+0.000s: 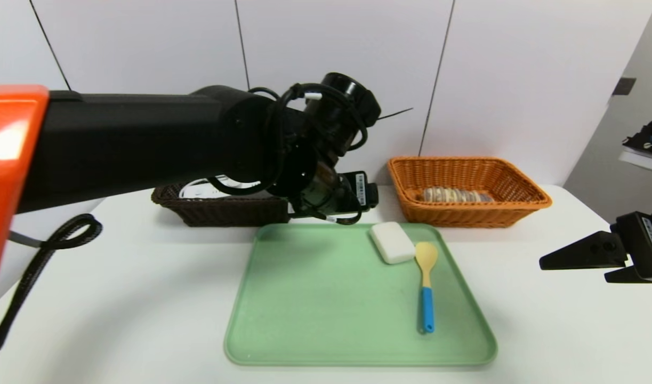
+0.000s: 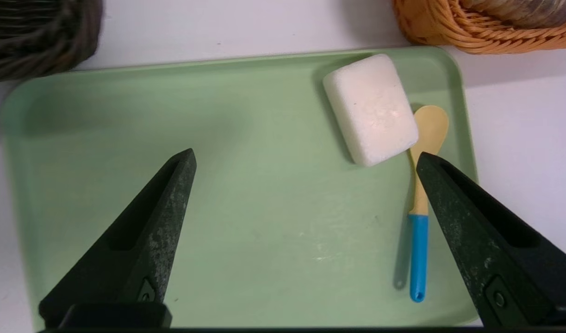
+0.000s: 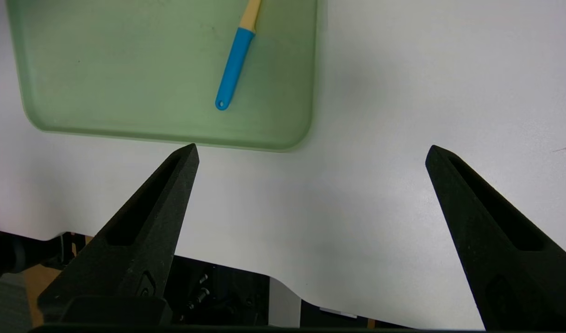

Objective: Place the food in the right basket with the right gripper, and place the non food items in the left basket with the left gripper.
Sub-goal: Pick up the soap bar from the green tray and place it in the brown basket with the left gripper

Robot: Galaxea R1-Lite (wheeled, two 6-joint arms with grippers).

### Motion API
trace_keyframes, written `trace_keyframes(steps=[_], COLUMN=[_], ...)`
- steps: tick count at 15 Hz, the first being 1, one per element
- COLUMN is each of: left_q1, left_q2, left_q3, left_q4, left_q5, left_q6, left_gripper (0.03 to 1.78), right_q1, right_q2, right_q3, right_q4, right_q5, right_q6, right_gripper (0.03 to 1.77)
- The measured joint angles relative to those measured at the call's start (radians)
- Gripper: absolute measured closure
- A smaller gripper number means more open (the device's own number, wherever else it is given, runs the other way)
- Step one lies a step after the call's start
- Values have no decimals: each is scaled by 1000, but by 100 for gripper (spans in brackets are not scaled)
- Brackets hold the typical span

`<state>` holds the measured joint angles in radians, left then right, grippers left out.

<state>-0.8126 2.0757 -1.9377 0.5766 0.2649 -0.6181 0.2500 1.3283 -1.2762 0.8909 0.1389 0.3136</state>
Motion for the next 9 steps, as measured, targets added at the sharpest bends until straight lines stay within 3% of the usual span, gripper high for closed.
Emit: trace_keyframes(steps=[9], left_q1=[-67], left_q2=[174], left_q3=[-43], left_q4=[-199], left_q5=[-6], left_q6=[22], left_gripper=[12], right_q1=[0], right_q2=[-17], right_q3=[25], right_q4=[1], right_q5=[0], right_q6=[14], right_gripper=[10])
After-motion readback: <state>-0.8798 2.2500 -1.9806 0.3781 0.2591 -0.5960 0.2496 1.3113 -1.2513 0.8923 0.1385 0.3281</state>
